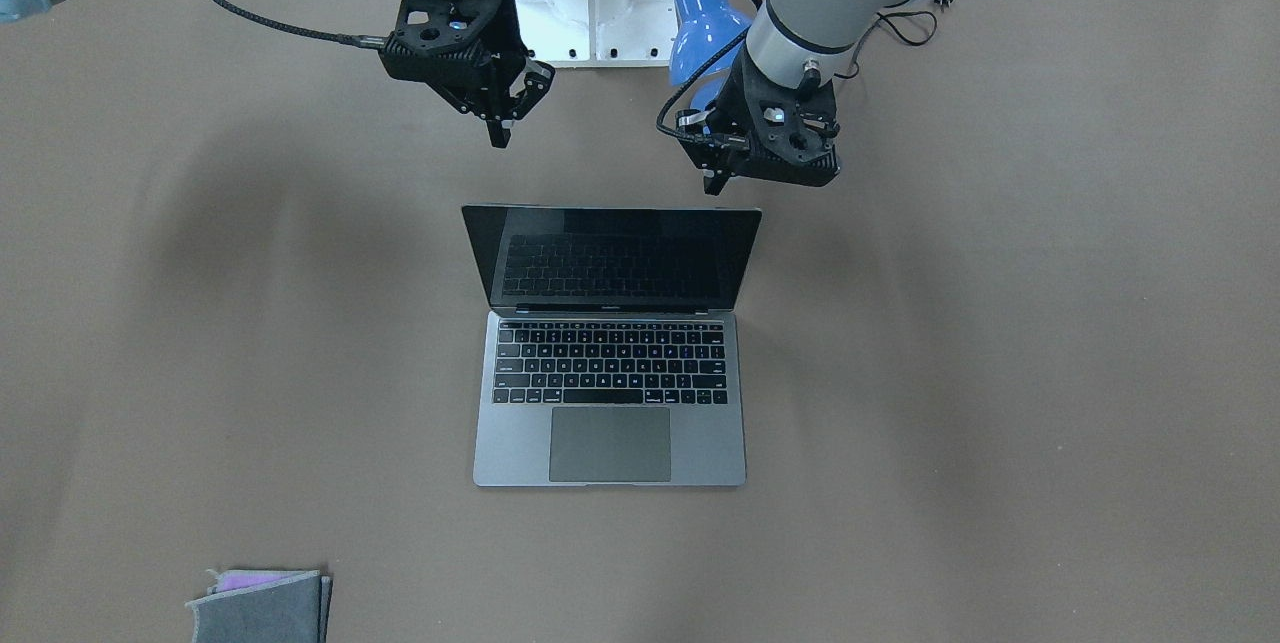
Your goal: Close laptop
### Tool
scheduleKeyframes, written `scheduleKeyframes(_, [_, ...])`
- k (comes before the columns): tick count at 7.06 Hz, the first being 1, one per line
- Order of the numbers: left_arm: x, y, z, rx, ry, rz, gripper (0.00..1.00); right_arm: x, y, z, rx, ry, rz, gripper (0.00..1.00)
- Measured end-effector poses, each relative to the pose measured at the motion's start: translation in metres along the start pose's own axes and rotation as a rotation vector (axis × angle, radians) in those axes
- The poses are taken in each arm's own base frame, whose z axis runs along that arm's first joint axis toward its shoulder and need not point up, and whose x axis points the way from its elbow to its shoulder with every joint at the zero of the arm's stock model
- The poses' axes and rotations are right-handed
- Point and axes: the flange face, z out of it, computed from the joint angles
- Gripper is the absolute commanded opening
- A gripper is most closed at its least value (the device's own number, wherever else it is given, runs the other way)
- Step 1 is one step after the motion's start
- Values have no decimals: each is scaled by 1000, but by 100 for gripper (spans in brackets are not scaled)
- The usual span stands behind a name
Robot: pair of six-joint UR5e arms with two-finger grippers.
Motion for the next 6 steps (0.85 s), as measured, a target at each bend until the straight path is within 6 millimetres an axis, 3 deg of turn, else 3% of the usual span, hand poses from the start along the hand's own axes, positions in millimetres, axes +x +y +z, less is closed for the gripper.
scheduleKeyframes(6, [9, -16, 11, 15, -26, 2, 0, -26, -61, 25, 40, 4, 30, 0])
